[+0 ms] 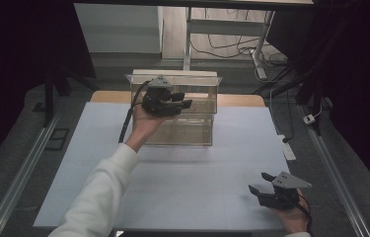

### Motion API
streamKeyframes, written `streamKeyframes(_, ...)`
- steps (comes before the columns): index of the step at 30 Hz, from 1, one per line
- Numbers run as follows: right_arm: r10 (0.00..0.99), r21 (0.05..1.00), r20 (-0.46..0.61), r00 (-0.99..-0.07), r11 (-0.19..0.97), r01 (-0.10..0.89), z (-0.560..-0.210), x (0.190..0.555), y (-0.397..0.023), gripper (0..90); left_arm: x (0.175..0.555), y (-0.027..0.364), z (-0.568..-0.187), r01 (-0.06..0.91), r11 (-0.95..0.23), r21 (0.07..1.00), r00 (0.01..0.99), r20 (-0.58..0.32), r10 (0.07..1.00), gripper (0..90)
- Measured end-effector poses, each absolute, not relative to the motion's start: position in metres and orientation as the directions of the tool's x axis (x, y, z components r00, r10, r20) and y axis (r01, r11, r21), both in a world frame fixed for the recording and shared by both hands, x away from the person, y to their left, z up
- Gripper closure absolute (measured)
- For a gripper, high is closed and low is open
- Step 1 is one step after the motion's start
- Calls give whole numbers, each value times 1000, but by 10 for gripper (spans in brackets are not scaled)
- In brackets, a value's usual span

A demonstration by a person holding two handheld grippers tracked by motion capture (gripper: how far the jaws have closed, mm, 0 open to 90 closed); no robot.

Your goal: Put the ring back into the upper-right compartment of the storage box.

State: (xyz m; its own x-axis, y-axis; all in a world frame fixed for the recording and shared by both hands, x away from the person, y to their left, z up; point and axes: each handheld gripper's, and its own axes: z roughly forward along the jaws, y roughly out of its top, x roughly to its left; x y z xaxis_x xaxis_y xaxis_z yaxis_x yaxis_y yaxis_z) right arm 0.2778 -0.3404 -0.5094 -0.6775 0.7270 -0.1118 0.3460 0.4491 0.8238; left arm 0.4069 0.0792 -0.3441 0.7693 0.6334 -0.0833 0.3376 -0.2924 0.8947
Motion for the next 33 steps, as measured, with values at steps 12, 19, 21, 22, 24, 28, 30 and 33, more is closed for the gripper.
streamKeyframes(12,727,830,-104,-678,439,343,-507,276,-340,298,376,85,-344,328,-375,867,797,-41,603,428)
streamKeyframes(19,728,831,-102,-678,437,345,-508,276,-341,297,355,102,-354,333,-414,847,791,-12,612,372)
streamKeyframes(21,729,831,-106,-677,438,342,-507,276,-341,298,349,109,-358,337,-405,850,783,-14,622,360)
streamKeyframes(22,728,831,-108,-677,439,340,-507,276,-341,297,345,112,-361,335,-403,851,779,-11,626,355)
streamKeyframes(24,727,832,-107,-678,439,339,-507,276,-341,298,336,120,-366,330,-399,855,779,-8,627,348)
streamKeyframes(28,728,833,-107,-677,438,338,-507,276,-340,297,318,138,-380,339,-385,858,774,-21,633,330)
streamKeyframes(30,732,833,-108,-673,436,340,-507,276,-340,297,310,148,-388,352,-376,857,762,-29,646,318)
streamKeyframes(33,729,832,-109,-676,439,340,-507,275,-339,297,299,163,-399,363,-354,862,742,-37,669,311)
